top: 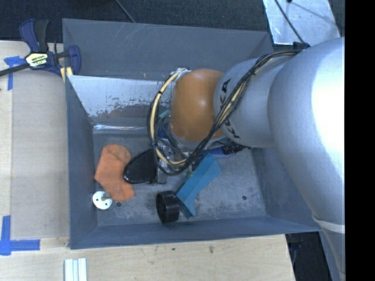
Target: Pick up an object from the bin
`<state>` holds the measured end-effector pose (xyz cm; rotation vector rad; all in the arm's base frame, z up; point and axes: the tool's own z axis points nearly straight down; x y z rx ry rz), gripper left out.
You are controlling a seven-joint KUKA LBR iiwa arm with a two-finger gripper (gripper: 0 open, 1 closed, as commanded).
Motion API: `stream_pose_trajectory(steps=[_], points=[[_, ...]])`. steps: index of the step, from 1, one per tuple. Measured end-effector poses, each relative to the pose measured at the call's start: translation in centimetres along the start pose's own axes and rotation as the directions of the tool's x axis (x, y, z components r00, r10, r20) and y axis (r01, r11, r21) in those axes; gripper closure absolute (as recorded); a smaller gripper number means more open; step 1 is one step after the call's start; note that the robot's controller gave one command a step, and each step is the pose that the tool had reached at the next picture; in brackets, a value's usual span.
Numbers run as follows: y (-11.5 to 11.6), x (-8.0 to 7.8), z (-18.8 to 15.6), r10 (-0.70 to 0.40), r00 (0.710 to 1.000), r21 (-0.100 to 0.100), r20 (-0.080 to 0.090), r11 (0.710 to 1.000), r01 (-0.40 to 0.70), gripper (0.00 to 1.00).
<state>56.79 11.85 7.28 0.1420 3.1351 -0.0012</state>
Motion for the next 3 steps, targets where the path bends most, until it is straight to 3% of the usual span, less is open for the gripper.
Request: stream_pose_trajectory(steps=[1,2,3], points=[[-1.3,-0.9,-5.2,-0.054,0.999,-0.001,-0.008,0.999,0.054,1.00],[-1.4,0.2,-11.2,-0.053,0.999,0.001,-0.006,0.999,0.053,1.00],[0.0,-0.9,-13.6,-0.044,0.999,-0.003,0.007,0.999,0.044,1.00]])
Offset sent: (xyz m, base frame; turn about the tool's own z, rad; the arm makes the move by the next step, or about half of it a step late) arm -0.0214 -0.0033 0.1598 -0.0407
